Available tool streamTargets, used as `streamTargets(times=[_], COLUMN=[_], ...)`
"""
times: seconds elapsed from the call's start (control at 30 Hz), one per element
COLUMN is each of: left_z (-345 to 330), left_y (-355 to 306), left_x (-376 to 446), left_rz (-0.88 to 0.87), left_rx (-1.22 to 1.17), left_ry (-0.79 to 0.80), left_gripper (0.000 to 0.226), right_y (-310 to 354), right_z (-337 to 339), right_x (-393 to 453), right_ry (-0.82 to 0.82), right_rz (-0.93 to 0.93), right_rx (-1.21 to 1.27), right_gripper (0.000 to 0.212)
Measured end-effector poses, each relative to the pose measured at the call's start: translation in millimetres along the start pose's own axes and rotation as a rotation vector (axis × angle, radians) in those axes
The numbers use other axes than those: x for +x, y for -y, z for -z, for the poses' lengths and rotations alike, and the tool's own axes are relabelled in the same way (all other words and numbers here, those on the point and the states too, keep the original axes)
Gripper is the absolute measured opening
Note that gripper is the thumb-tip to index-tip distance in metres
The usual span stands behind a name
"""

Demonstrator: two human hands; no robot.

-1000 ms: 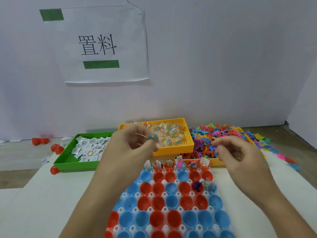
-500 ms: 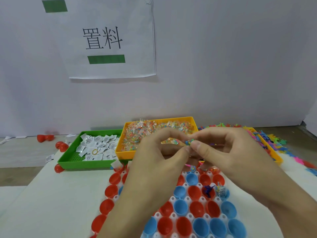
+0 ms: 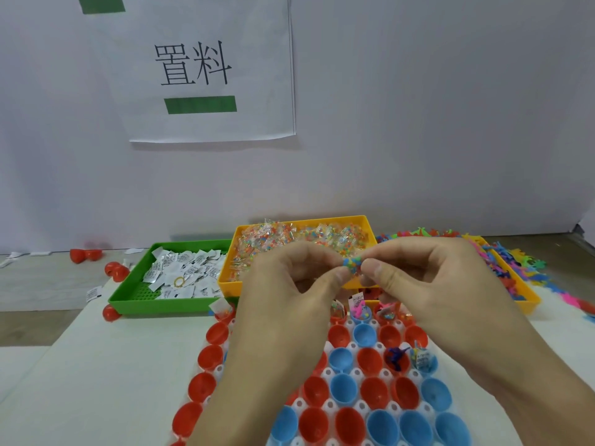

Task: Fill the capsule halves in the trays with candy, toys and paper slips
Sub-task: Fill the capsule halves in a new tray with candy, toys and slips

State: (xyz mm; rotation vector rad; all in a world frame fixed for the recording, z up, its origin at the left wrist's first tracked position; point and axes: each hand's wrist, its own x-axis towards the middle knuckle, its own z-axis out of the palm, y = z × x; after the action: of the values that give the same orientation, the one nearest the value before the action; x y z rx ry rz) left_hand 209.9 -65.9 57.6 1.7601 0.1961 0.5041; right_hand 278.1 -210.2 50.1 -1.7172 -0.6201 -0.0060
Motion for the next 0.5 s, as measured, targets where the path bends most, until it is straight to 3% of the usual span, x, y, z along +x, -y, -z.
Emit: streamTargets(times=[0.27,0.5], left_z=[3.8,2.4], left_y=[2.8,0.2], left_x=[2.3,0.4], left_rz=[0.090,0.037], left_rx=[-0.159,-0.076], left_ry=[0.104,-0.014], left_gripper=[0.022,0.008], right_y=[0.4,1.2], right_z=[-1.0,-2.3], right_x=[0.9,0.5], right_ry=[0.038,0.039], right_rz=[-0.110,-0.117], right_rx=[0.162,0.155], right_gripper=[0.022,0.018])
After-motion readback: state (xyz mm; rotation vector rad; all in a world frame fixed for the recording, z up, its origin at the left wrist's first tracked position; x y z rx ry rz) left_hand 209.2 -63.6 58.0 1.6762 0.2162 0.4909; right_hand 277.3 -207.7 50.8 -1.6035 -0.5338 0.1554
